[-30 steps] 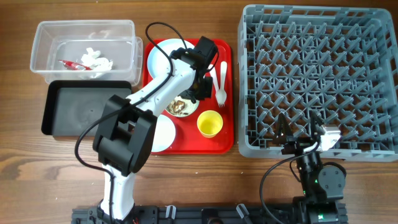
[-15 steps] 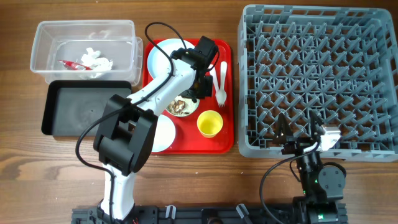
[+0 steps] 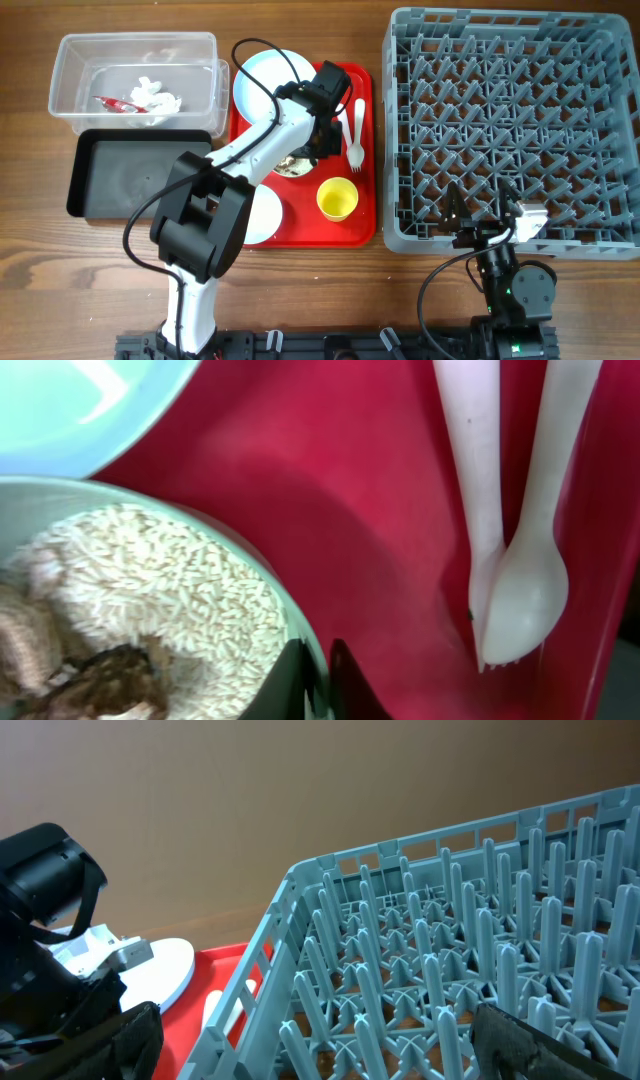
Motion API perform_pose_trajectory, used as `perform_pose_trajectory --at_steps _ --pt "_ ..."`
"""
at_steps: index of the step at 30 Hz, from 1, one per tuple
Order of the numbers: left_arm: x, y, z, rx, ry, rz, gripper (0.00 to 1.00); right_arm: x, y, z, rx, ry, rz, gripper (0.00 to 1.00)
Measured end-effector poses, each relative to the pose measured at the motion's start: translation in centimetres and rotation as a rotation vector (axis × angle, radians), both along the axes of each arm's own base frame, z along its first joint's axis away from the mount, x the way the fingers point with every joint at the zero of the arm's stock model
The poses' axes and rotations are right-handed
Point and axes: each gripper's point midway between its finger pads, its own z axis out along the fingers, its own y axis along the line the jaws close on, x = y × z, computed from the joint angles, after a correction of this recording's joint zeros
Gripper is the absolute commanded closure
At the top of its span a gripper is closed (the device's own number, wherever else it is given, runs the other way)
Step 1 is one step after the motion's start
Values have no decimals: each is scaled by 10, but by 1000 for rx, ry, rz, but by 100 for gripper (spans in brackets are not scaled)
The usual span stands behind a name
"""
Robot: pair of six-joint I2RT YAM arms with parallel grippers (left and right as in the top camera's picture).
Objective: Sort waste into correct bins and load items into the dishwasher rack
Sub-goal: 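Reach the left gripper to the green bowl rim and grasp it, then carry the green bowl over the black tray and tip out the rice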
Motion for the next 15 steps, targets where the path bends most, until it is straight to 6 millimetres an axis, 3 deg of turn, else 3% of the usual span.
perform_pose_trajectory --at_steps 9,13,15 --pt "-5 1 5 3 11 7 96 0 0 0 0 0 0 0" --pt "-14 3 22 -21 29 9 96 0 0 0 0 0 0 0" --pt "-16 7 49 -57 8 19 96 0 0 0 0 0 0 0"
